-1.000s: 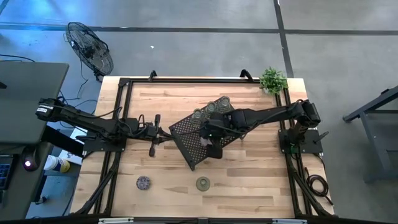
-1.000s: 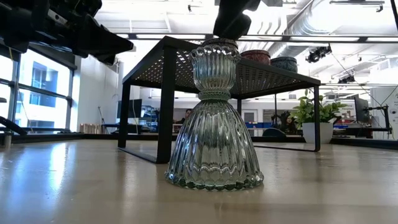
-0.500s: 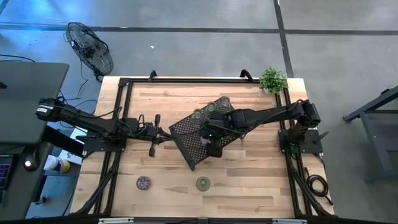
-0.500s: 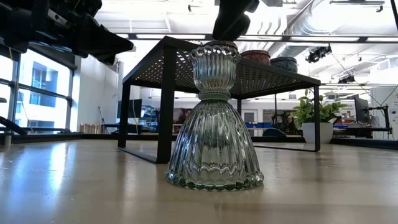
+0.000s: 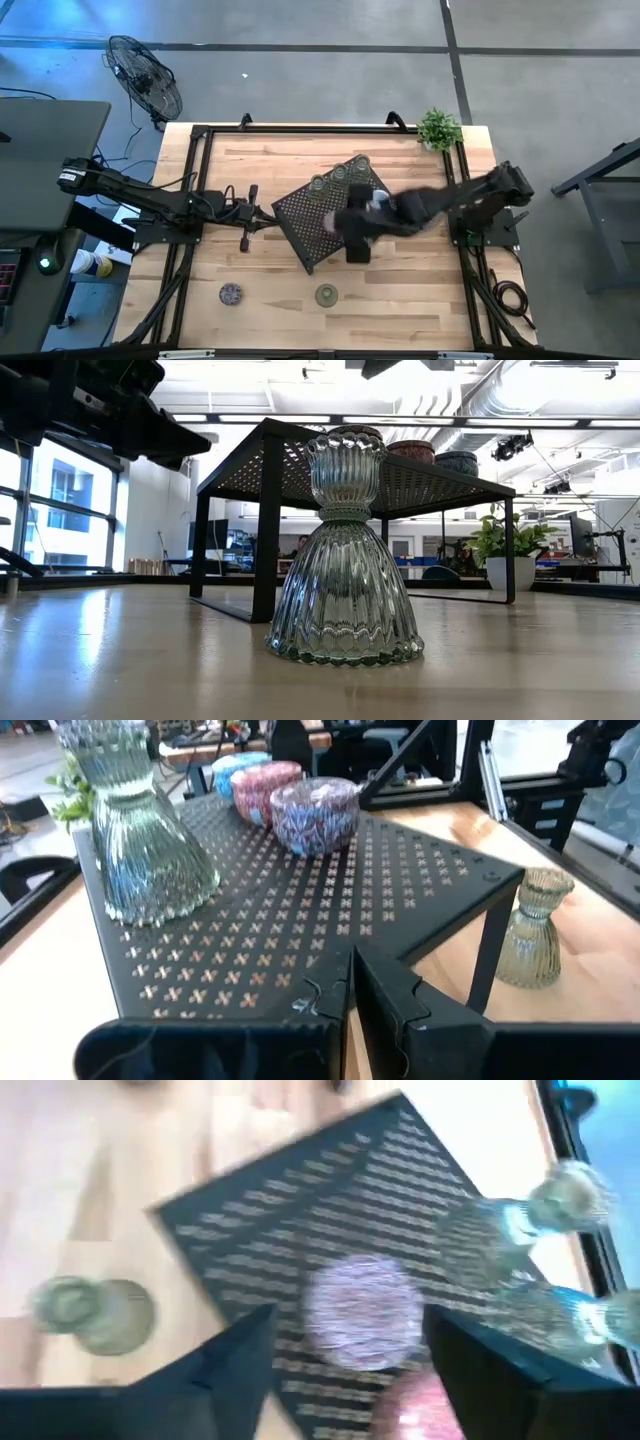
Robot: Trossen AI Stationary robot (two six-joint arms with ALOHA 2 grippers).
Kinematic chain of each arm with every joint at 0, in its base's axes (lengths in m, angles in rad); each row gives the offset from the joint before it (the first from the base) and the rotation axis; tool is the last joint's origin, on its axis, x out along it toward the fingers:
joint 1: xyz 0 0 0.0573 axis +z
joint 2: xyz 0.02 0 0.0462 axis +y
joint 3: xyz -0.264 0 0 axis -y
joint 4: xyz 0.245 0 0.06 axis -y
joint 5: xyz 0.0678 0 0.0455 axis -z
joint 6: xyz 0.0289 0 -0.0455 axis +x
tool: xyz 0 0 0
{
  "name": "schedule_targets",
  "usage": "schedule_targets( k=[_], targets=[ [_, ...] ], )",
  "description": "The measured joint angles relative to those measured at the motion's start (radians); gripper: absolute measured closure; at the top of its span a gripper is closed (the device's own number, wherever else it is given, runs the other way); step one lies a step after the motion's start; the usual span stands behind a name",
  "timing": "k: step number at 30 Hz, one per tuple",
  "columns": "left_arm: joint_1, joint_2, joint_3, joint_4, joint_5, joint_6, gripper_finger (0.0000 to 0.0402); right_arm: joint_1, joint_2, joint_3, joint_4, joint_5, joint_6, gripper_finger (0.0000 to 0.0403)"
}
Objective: Pick & Place candle stick holders
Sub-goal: Put the green glass candle holder on the shelf
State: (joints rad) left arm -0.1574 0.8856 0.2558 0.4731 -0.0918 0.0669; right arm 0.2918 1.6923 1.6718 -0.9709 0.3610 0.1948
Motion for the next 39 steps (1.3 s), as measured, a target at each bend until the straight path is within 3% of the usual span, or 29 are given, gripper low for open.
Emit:
schedule_targets(
  k=[12,15,21,25,35,39],
  targets=[
    [0.000,0.000,0.000,-0.012,-0.031,0.028,0.0390,0.290,-0.213,-0.532,0.487,0.094,0.275,0.0378],
    [0.000,0.000,0.000,-0.001,-0.031,0.034,0.0390,0.367,-0.247,-0.622,0.607,0.106,0.380,0.0395],
    [0.000,0.000,0.001,0.000,-0.032,0.033,0.0390,0.474,-0.188,-0.801,0.924,0.198,0.492,0.0365],
    [0.000,0.000,0.001,0.000,-0.032,0.030,0.0390,0.482,-0.118,-0.832,1.094,0.236,0.520,0.0323],
    [0.000,0.000,0.001,-0.004,-0.032,0.030,0.0390,0.405,0.079,-0.669,1.134,0.223,0.419,0.0123],
    [0.000,0.000,0.001,-0.004,-0.026,0.030,0.0390,0.366,0.151,-0.612,1.138,0.178,0.384,0.0067]
  ],
)
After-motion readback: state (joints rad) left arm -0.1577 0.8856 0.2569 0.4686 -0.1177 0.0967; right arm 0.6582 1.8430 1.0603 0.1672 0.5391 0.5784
